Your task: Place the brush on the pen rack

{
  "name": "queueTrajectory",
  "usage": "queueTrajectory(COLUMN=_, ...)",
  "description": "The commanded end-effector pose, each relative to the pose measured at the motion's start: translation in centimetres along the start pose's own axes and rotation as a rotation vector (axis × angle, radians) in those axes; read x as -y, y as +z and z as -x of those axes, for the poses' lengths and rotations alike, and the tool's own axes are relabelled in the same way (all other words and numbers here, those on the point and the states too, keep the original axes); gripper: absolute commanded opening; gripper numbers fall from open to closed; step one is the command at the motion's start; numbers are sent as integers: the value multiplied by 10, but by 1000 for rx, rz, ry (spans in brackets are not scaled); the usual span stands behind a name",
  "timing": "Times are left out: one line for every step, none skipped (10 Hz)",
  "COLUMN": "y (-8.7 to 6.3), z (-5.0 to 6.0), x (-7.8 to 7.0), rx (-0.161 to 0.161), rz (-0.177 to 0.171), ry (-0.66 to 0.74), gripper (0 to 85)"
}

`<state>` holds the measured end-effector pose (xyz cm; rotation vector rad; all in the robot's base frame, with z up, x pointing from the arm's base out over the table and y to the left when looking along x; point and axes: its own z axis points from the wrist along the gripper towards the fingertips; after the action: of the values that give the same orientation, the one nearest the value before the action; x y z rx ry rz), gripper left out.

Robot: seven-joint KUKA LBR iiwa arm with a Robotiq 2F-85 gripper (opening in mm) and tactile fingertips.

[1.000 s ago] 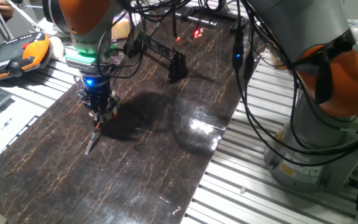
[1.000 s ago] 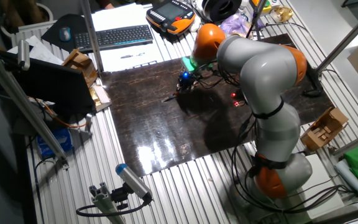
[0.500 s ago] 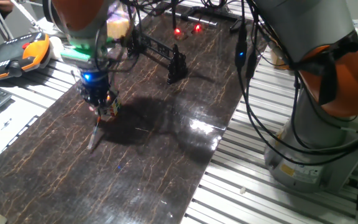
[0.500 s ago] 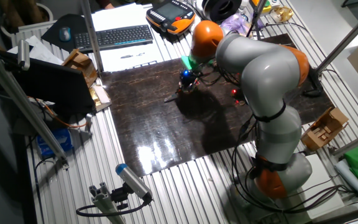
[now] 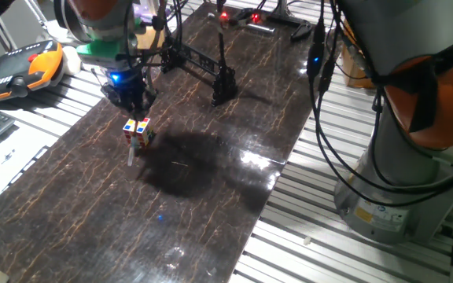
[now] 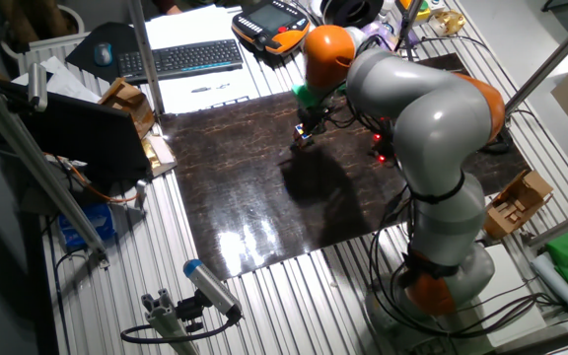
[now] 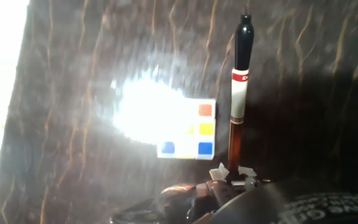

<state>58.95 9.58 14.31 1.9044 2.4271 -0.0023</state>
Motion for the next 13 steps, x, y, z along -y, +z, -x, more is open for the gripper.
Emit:
queueTrajectory(y=-3, z=4, x=2, rx=45, rz=3, ry=14, gripper=10)
queueTrajectory(y=-6, z=7, x=5, rx=72, rz=1, ry=34, gripper=10)
queueTrajectory(y=-10, z=13, x=8, rx=96, rz=-3, ry=52, gripper=10)
queueTrajectory(y=-13, z=18, x=10, rx=105, rz=-9, ry=62, gripper=10)
queueTrajectory(y=-15, z=23, x=14, rx=117, rz=-12, ry=55, gripper=10)
queueTrajectory(y=-16, z=26, x=17, rx=120, rz=-14, ry=41, gripper=10)
queueTrajectory(y=-16, z=29, x=18, rx=113, rz=-22, ry=28, gripper=10)
queueTrajectory(y=-16, z=31, x=20, rx=98, rz=-29, ry=13, gripper=10)
queueTrajectory(y=-16, z=31, x=20, rx=71, rz=-24, ry=-6, gripper=10)
queueTrajectory(y=-16, z=31, x=20, rx=57, rz=-19, ry=-23, gripper=10)
queueTrajectory(y=-16, z=31, x=20, rx=55, rz=-21, ry=-27, gripper=10)
queueTrajectory(y=-16, z=31, x=20, rx=67, rz=-20, ry=-28, gripper=10)
queueTrajectory(y=-16, z=31, x=20, rx=65, rz=-20, ry=-40, gripper=10)
